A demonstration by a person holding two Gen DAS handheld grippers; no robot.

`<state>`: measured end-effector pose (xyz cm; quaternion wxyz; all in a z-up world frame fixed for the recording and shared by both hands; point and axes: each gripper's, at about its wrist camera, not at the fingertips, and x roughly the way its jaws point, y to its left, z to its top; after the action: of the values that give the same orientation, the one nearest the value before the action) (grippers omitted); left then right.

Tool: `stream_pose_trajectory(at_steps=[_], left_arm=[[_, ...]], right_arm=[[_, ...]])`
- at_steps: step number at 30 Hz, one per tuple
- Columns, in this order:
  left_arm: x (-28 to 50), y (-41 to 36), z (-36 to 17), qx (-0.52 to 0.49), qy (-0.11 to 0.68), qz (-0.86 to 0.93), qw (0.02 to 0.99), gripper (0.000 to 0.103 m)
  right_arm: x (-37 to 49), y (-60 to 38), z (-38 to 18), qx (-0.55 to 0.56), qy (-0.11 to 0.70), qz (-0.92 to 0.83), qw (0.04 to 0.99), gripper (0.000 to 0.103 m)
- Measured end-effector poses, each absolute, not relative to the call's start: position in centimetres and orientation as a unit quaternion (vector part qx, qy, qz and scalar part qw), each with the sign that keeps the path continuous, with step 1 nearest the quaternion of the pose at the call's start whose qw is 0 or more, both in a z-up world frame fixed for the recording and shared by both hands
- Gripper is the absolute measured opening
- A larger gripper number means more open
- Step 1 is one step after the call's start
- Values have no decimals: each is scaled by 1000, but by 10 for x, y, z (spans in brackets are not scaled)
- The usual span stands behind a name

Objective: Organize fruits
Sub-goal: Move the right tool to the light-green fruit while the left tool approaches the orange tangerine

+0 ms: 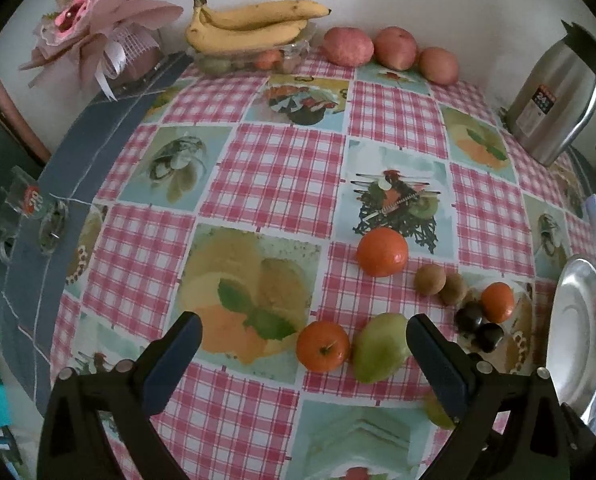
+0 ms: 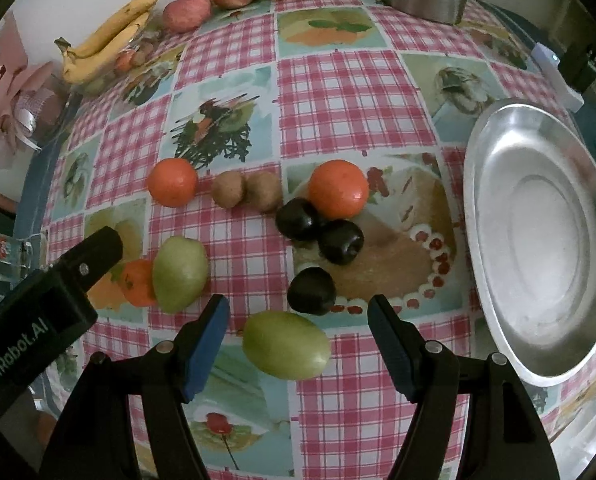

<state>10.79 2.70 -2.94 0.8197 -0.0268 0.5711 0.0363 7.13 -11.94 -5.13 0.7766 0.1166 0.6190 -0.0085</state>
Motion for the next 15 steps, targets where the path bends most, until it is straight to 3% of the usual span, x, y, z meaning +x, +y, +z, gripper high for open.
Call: stream_pose_trajectory(at_steps=[12,15], left_arm=[[112,50,-62,-101,611,53,783,101],[113,50,-68,-105,616,56,779,95]], right_arm=[[66,-113,-75,147,643,9,751,73],[67,-114,-80,154,647,7,747,73]])
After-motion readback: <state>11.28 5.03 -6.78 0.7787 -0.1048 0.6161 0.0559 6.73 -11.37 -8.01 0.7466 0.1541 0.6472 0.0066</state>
